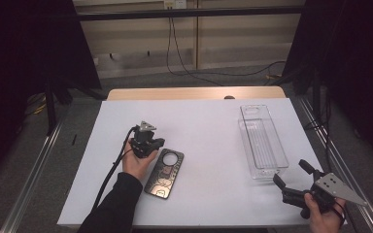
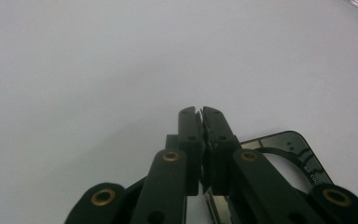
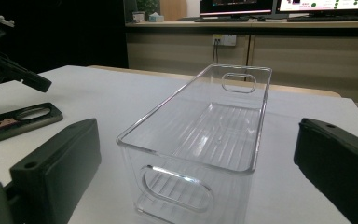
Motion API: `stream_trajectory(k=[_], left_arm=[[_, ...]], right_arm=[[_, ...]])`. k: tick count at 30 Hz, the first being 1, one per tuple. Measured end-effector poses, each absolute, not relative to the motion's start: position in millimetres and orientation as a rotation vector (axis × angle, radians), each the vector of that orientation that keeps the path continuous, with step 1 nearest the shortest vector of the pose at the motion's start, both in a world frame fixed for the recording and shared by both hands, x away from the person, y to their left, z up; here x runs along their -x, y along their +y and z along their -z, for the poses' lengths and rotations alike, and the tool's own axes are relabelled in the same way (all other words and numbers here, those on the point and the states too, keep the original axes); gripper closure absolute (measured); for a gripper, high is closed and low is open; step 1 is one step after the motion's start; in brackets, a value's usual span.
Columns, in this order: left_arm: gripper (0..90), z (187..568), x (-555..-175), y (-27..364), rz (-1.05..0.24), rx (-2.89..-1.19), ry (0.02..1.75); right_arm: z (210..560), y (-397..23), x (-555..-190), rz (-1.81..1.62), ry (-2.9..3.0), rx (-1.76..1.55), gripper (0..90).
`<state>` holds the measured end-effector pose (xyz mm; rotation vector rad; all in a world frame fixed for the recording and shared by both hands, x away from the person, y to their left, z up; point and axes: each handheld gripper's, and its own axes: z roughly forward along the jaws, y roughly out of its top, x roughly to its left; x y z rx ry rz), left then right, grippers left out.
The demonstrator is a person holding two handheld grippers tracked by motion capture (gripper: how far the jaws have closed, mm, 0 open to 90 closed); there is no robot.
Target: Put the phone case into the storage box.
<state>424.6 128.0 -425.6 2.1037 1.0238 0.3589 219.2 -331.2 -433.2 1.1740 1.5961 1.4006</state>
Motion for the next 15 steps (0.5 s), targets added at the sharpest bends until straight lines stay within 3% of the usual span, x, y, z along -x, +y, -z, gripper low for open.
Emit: stream_trajectory(k=[11, 15], left_arm=[[74.1, 412.1, -402.3, 142.6, -0.392, -2.056, 0.971], [62.9, 410.2, -391.1, 145.4, -0.409, -2.057, 0.958]], right_arm=[[432.7, -331.3, -218.8, -1.405, 1.594, -1.172, 0.0], [432.5, -330.5, -218.8, -1.407, 1.594, -1.168, 0.0]])
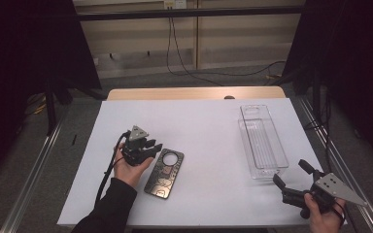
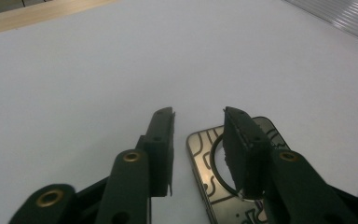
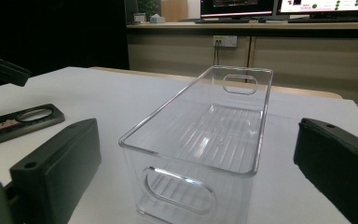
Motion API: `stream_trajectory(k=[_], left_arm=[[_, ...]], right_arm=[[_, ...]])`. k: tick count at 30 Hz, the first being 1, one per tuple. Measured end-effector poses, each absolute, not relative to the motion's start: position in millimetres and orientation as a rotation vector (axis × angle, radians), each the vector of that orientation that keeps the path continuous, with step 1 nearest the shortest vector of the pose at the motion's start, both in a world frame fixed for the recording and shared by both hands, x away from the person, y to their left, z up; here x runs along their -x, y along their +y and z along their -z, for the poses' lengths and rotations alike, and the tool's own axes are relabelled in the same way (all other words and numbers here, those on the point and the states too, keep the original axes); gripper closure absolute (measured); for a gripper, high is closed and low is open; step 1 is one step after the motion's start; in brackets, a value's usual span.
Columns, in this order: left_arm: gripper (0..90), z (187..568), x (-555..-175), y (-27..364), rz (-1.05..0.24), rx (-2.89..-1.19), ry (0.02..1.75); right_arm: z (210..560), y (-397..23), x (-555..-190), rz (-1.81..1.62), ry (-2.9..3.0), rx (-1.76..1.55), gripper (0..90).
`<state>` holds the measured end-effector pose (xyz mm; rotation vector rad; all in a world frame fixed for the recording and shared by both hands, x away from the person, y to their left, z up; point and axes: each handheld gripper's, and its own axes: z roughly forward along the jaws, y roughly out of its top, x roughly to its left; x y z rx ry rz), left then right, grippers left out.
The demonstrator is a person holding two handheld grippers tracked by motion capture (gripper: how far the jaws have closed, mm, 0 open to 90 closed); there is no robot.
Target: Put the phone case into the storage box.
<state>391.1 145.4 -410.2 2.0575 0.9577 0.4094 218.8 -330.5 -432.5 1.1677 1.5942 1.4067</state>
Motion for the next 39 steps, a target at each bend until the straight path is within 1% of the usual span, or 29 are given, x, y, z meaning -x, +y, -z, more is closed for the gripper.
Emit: stream_trajectory(k=[3, 6, 8, 10, 12, 14, 17, 18, 19, 22, 25, 29, 35, 39], left_arm=[[61.8, 409.3, -387.7, 147.4, -0.433, -2.068, 0.949], [50.9, 408.4, -384.9, 152.1, -0.443, -2.058, 0.959], [46.5, 408.0, -382.9, 155.5, -0.467, -2.063, 0.956], [38.8, 407.6, -381.4, 158.8, -0.481, -2.058, 0.963], [34.0, 406.4, -379.9, 161.9, -0.468, -2.042, 0.968], [25.5, 404.4, -377.7, 164.3, -0.47, -2.03, 0.973], [17.5, 401.5, -374.5, 166.3, -0.454, -2.021, 0.959], [13.0, 400.5, -372.4, 166.8, -0.445, -2.019, 0.949], [11.0, 400.5, -372.4, 166.8, -0.445, -2.019, 0.949], [8.4, 400.0, -368.7, 167.2, -0.439, -2.029, 0.93], [5.1, 399.8, -366.4, 168.3, -0.403, -2.022, 0.944], [4.7, 399.7, -360.9, 171.1, -0.403, -2.018, 0.924], [4.7, 398.4, -354.2, 175.8, -0.321, -2.027, 0.902], [4.9, 399.1, -351.3, 172.4, -0.329, -2.075, 0.897]], right_arm=[[432.6, -330.4, -219.0, -1.407, 1.596, -1.167, 0.0], [432.6, -330.6, -218.8, -1.408, 1.595, -1.168, 0.0], [432.5, -330.6, -218.7, -1.409, 1.594, -1.169, 0.0], [432.6, -330.5, -218.6, -1.408, 1.595, -1.168, 0.0], [432.5, -330.4, -218.6, -1.408, 1.596, -1.167, 0.0], [432.4, -330.1, -218.6, -1.41, 1.595, -1.168, 0.0], [432.3, -330.0, -218.6, -1.409, 1.594, -1.166, 0.0], [432.2, -330.1, -218.2, -1.409, 1.592, -1.169, 0.0], [432.2, -330.1, -218.2, -1.409, 1.592, -1.169, 0.0], [432.1, -330.3, -218.2, -1.409, 1.59, -1.17, 0.0], [432.1, -330.6, -218.0, -1.409, 1.589, -1.17, 0.0], [432.0, -330.7, -217.9, -1.41, 1.59, -1.17, 0.0], [432.0, -330.7, -217.8, -1.409, 1.589, -1.17, 0.0], [432.0, -330.3, -218.0, -1.408, 1.589, -1.171, 0.0]])
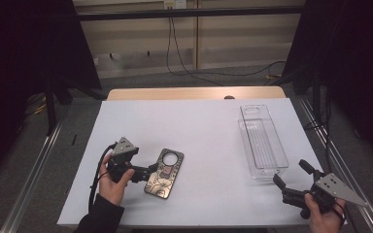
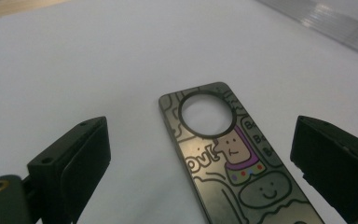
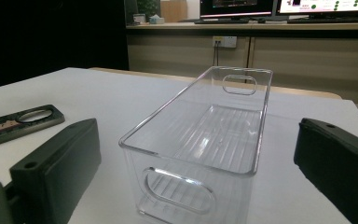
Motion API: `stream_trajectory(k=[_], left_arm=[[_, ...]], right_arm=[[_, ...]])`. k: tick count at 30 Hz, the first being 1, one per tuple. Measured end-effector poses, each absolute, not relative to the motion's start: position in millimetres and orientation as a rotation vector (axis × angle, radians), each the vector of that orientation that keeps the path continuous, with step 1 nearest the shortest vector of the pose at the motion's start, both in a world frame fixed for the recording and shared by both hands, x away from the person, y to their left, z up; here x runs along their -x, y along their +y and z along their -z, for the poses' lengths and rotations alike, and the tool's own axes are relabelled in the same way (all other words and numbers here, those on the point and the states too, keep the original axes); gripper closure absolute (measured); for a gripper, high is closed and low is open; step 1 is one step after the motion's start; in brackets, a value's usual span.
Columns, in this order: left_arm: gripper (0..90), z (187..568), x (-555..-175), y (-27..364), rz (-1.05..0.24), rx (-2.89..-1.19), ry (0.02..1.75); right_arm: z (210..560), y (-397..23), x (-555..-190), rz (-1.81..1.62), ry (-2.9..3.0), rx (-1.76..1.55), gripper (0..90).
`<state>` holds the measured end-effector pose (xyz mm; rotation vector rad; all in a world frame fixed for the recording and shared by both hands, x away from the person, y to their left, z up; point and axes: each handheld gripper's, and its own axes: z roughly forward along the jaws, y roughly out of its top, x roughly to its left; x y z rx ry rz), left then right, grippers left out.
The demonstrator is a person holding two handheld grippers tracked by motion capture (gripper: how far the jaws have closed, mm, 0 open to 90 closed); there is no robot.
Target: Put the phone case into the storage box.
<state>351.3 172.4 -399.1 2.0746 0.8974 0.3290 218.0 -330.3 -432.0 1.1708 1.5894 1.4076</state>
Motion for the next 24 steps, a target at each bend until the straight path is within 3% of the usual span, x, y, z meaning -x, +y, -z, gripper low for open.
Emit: stream_trajectory(k=[9, 24], left_arm=[[5.1, 407.3, -351.2, 159.0, -0.218, -2.134, 0.836], [4.3, 416.4, -350.4, 130.4, -0.204, -2.226, 0.841]], right_arm=[[432.1, -330.9, -218.0, -1.408, 1.589, -1.171, 0.0], [432.1, -330.3, -218.4, -1.408, 1.593, -1.167, 0.0]])
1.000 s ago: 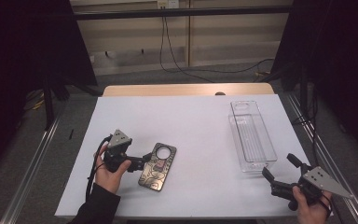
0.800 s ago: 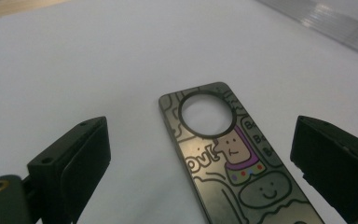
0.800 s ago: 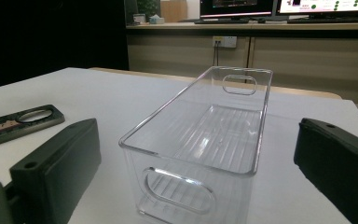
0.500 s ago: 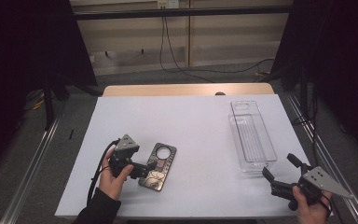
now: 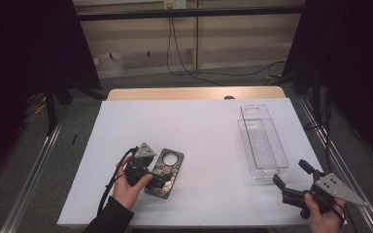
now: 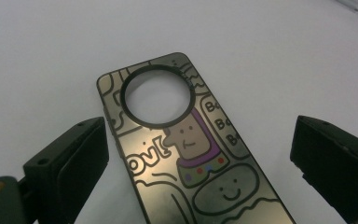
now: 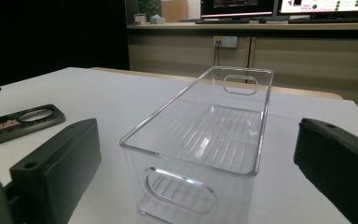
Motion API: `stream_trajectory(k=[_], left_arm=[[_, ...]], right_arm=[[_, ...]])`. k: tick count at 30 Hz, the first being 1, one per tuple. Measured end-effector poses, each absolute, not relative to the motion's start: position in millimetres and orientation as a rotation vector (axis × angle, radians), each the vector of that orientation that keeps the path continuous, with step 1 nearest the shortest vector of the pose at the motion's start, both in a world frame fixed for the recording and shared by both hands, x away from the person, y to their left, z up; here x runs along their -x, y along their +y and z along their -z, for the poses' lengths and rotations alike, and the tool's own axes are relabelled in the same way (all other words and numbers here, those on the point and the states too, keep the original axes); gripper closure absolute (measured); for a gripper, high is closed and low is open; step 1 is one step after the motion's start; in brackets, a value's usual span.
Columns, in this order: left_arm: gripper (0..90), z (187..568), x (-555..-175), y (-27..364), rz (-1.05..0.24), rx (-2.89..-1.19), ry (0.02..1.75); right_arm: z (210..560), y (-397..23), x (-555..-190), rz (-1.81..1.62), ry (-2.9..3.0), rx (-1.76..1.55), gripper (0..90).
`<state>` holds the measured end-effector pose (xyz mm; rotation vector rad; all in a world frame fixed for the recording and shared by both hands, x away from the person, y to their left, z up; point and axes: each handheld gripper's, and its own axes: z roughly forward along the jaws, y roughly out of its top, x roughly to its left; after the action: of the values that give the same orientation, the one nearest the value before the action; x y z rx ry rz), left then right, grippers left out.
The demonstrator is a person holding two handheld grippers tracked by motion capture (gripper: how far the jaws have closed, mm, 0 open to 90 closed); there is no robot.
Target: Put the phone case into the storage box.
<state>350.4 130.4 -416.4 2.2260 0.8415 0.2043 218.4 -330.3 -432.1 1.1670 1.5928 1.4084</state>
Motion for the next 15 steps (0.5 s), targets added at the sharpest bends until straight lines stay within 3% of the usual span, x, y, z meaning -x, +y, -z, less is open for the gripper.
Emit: stream_trajectory(k=[15], left_arm=[[4.4, 429.8, -363.3, 117.7, -0.153, -2.329, 0.963]], right_arm=[[432.7, -330.0, -218.9, -1.41, 1.597, -1.169, 0.0]])
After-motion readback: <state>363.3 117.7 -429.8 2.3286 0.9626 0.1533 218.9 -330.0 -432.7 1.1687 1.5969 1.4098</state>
